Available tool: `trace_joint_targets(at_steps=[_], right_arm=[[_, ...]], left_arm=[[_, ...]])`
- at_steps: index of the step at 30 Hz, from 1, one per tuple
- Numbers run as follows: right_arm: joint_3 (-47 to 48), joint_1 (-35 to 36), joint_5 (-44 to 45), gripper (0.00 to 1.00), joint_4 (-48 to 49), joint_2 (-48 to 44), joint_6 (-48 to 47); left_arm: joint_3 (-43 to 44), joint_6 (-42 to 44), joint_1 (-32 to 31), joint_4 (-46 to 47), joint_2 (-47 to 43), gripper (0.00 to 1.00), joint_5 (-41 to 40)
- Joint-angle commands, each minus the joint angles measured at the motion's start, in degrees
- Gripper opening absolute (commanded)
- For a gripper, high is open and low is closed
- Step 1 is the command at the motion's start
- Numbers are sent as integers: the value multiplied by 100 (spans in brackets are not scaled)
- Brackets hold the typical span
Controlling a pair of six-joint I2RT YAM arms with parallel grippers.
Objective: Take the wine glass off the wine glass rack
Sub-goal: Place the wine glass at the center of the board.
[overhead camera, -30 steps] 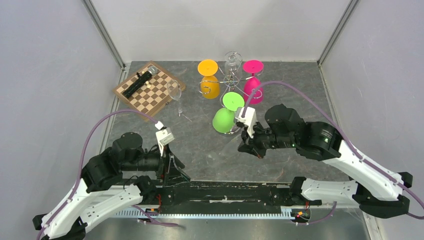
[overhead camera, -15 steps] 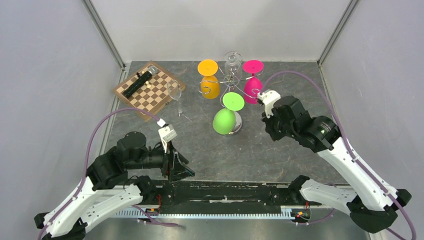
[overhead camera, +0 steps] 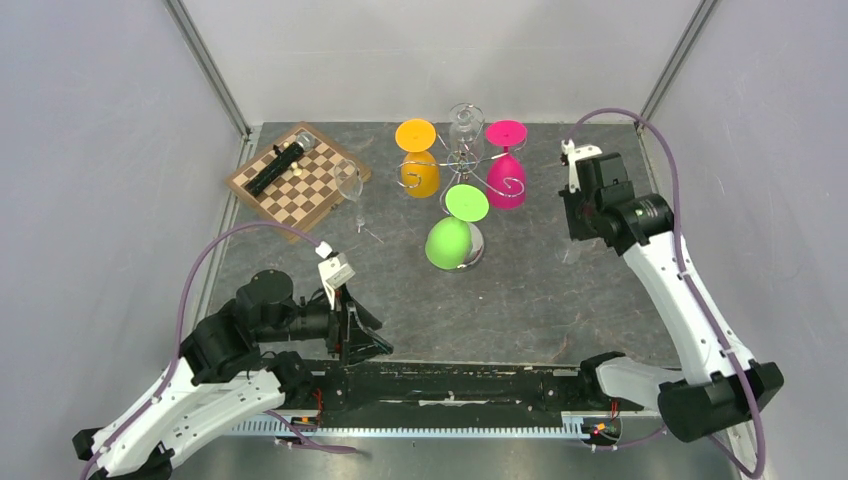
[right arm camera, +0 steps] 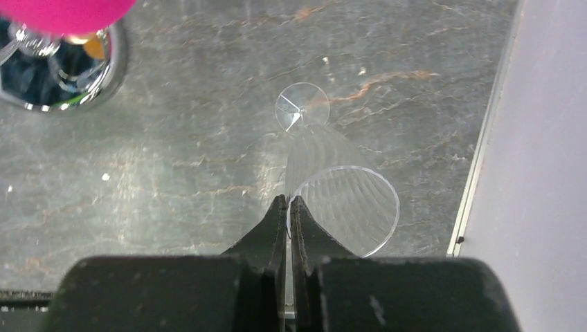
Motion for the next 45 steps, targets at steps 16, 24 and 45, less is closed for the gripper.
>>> trace_joint_targets(at_steps=[16, 24, 45], right_arm=[[2642, -1653, -674, 0, 397, 2526, 111], [3722, -1971, -649, 0, 88, 3533, 285], [4005, -2108, -686, 0, 1, 4311, 290]], left_arm=[[-765, -432, -16, 1262, -22, 76, 400], [-861, -434, -16, 1297, -179, 76, 422], [-862, -427, -25, 1306, -191, 76, 447]])
